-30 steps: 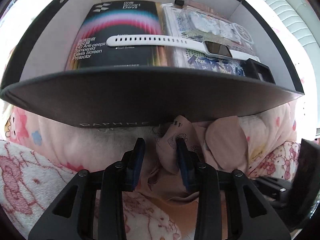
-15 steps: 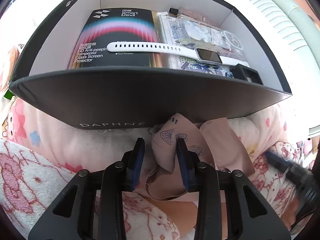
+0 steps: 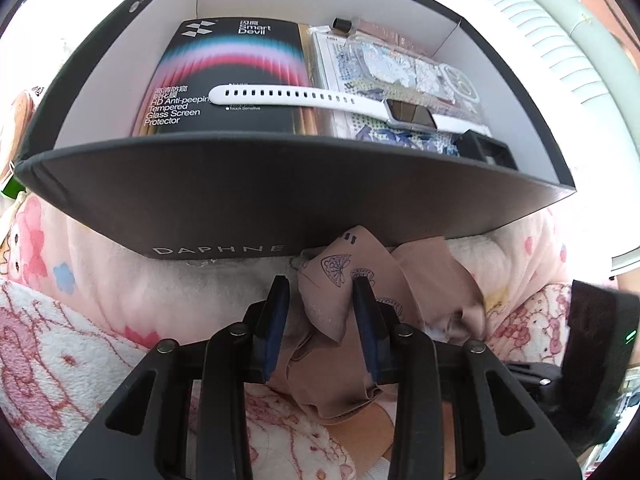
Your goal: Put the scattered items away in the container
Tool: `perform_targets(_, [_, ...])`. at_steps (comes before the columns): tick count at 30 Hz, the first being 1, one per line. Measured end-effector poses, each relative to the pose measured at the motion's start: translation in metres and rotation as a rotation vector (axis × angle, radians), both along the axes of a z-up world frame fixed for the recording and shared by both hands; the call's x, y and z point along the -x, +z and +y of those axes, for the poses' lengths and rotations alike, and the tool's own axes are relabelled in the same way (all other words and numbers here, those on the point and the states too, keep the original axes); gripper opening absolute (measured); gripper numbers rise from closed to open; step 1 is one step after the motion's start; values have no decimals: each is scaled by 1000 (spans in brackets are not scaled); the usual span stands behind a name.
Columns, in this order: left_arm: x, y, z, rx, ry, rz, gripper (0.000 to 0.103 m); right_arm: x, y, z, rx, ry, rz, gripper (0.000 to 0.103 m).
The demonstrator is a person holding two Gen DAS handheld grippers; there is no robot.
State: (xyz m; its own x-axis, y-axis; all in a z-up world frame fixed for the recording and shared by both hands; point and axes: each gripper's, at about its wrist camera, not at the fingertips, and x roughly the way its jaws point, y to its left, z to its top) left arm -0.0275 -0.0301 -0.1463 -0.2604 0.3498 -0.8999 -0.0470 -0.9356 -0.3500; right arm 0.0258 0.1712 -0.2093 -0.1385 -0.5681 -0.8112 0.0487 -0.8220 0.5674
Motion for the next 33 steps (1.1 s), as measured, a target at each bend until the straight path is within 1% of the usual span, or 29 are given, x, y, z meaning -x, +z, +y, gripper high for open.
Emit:
perform_targets(2, [0,0,-1,-12,8,1,33,1,17,11,88,-34,27,4])
perform_targets(3, [0,0,-1,-10,8,1,33,1,29,17,119,-52,55,3])
perform_targets(5, [1,-3,-1,1,1,1,33,2,54,25,119,-77,137,3])
perform_targets(7, [1,-4,-1,6,-6,-4,33,3,71,33,126,-106,203,3])
perform_targets(8, [1,-6,0,12,-7,-10,33,5,73,36,115,-120,221,3])
perform_targets(9, [9,-10,12,22,-7,-20,33,6,74,39,90,-133,238,3])
perform_targets(10, [10,-13,14,32,-8,-30,33,14,83,51,61,-156,241,3])
perform_targets(12, [12,-15,18,43,-12,-32,33,18,74,57,25,-196,217,3])
perform_targets(13, [12,-16,20,48,-20,-33,33,24,76,61,10,-207,210,3])
perform_targets(14, [13,-18,23,53,-29,-37,30,25,78,75,-11,-223,206,3])
perform_targets(15, [13,-18,25,49,-37,-39,18,24,79,82,-30,-228,204,4])
perform_targets(16, [13,-19,26,32,-41,-43,14,28,76,85,-38,-221,193,5])
perform_targets(17, [13,-19,27,20,-44,-41,11,31,73,86,-45,-206,175,12])
perform_targets(18, [12,-17,27,13,-45,-33,10,32,68,86,-59,-193,151,25])
perform_targets(19, [11,-15,26,-7,-43,-23,10,34,64,90,-71,-190,134,32])
perform_targets(20, [11,-12,24,-30,-37,-16,10,35,61,91,-73,-190,123,43])
perform_targets(21, [10,-11,21,-51,-22,-14,10,32,61,94,-62,-193,122,46])
perform_targets(22, [10,-11,17,-70,-1,-16,11,34,59,94,-46,-197,122,47])
perform_targets(23, [10,-12,14,-88,12,-25,23,36,58,94,-33,-198,119,51])
perform_targets(24, [10,-13,13,-106,14,-35,44,40,52,91,-30,-200,113,55])
perform_targets(25, [13,-13,14,-117,6,-40,49,44,49,91,-31,-203,107,56])
perform_targets(26, [14,-14,19,-96,-7,-38,50,48,45,90,-30,-199,99,59])
perform_targets(28, [15,-18,30,-18,-36,-41,51,54,36,87,-35,-179,60,59])
perform_targets(29, [15,-21,36,10,-50,-44,48,56,35,87,-29,-170,60,59])
perform_targets(30, [15,-22,40,29,-62,-41,39,57,34,84,-25,-159,73,60])
perform_targets(31, [15,-22,43,33,-75,-38,29,57,35,81,-26,-140,88,58])
perform_targets(32, [15,-22,44,30,-83,-38,14,56,37,79,-19,-119,107,43])
perform_targets(33, [15,-21,45,13,-87,-34,10,55,39,77,-18,-106,113,20])
